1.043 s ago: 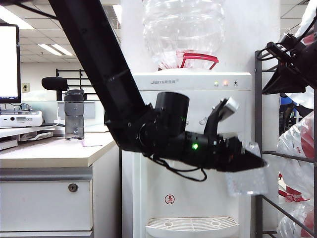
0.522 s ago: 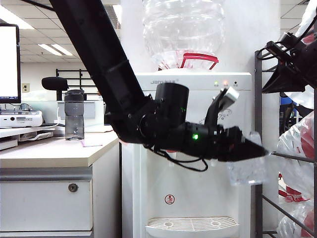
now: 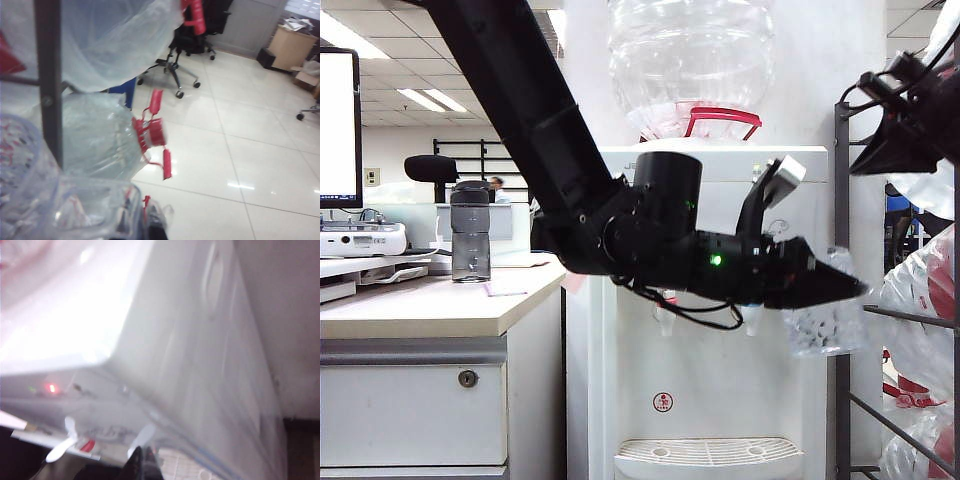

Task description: Pick up the plastic mug from the left desk, go to the cold water outlet of the water dispenser, press the vertical switch to get some water, then put the mug back on the desk.

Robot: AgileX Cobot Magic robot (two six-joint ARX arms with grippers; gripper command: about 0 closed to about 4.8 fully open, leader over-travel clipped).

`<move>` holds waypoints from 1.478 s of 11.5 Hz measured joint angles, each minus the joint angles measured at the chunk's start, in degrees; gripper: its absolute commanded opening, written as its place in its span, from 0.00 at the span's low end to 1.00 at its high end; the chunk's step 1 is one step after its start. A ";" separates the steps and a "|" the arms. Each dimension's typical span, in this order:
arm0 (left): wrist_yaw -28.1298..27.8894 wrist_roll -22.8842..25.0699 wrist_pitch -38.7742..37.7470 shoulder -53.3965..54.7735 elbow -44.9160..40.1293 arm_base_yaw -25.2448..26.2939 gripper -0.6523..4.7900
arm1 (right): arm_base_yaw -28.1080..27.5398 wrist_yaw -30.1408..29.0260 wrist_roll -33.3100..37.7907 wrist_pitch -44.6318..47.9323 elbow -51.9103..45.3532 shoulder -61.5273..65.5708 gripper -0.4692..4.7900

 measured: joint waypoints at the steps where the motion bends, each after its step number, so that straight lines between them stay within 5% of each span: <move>1: 0.35 0.15 -0.17 -0.63 0.00 -0.31 0.11 | -0.46 0.28 0.13 0.02 0.35 -0.31 0.08; 17: 1.11 3.58 -3.91 -10.80 -0.11 -0.55 0.11 | -1.44 0.37 0.35 0.63 1.22 -3.61 0.08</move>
